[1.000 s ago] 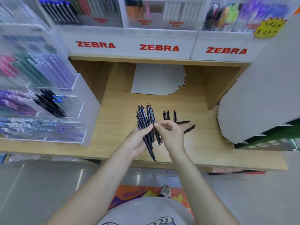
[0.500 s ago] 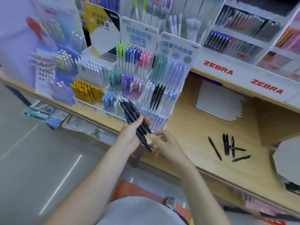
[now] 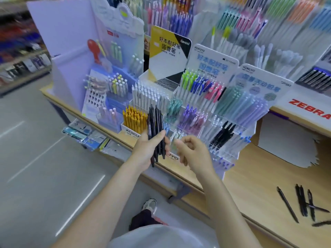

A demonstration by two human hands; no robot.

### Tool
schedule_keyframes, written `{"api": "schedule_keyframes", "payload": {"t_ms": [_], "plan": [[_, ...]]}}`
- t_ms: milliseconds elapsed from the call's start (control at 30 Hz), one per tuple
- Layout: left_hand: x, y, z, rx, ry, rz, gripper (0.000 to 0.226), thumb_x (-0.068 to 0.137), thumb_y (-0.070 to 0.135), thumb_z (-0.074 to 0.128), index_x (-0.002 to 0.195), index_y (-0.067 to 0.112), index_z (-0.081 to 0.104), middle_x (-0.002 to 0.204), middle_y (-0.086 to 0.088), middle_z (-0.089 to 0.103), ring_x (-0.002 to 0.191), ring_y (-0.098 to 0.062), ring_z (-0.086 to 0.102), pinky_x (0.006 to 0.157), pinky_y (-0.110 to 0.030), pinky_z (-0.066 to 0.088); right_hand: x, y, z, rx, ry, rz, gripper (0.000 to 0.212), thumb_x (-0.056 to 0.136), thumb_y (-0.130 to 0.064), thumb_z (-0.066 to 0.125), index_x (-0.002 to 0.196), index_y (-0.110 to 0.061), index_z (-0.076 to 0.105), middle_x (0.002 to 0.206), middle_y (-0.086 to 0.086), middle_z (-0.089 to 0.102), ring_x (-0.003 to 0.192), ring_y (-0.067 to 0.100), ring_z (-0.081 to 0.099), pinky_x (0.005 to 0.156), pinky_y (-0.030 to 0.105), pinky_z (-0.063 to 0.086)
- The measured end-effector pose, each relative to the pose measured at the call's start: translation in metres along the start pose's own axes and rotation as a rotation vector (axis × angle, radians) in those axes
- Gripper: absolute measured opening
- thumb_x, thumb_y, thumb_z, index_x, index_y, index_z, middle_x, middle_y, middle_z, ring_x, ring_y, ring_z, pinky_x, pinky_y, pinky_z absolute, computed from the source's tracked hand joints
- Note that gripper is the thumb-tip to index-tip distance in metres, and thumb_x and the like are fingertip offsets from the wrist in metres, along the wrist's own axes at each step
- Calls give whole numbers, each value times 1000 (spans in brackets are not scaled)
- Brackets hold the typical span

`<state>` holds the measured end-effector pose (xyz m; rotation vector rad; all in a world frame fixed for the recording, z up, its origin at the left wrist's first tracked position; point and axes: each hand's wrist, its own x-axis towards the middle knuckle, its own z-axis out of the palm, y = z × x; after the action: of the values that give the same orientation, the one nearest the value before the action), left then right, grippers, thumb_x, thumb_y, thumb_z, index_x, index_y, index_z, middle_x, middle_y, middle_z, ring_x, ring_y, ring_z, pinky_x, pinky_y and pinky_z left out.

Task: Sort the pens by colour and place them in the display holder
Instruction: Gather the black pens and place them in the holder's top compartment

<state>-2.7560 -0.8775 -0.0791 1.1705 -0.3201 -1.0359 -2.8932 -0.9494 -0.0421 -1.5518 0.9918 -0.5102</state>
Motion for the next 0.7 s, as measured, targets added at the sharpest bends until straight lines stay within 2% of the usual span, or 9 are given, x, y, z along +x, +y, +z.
{"api": "schedule_keyframes", "payload": {"t_ms": [100,167,300,433,500,600,700], "plan": [[21,26,-16,253,-137,-13,16,96,16,64,97,2,57,69,-10,64,56,-27,58,57,-36,50,38,-19,12,90,21,-48,21,93,-27,67,98,-7,64,67,5,61,50,17,53,47,30,44],[35,43,-25,373,-192,-24,16,93,17,70,92,4,60,69,-11,64,56,-27,56,56,-36,48,64,-29,25,125,22,-57,23,90,-24,70,95,-3,62,64,8,59,47,17,52,45,28,44],[73,89,-42,491,-154,-40,11,92,14,69,85,9,63,63,-4,63,49,-22,54,50,-29,46,115,-48,53,254,-16,-8,19,90,-19,70,88,-3,60,58,12,63,53,25,58,52,33,49],[108,116,-56,563,-208,-63,20,96,18,64,81,6,61,57,-1,62,44,-17,52,46,-25,45,145,-59,72,365,27,61,12,92,-13,66,96,-2,63,76,12,67,65,26,66,64,37,57],[120,123,-62,581,-262,-82,20,96,23,64,83,8,62,60,-2,65,46,-18,54,49,-26,47,152,-65,78,397,61,78,10,92,-8,66,100,-4,60,74,10,66,65,23,67,65,33,58],[142,133,-75,576,-334,-123,17,96,25,64,90,9,63,70,-6,69,50,-21,57,52,-28,50,165,-74,87,384,123,67,21,91,-3,65,110,-10,60,77,8,67,65,20,68,65,28,57],[164,146,-90,577,-406,-131,21,97,24,62,101,4,61,72,-6,72,52,-21,62,54,-28,50,175,-84,101,357,194,23,20,91,-5,66,107,-16,66,83,7,67,70,21,68,72,33,58]]}}
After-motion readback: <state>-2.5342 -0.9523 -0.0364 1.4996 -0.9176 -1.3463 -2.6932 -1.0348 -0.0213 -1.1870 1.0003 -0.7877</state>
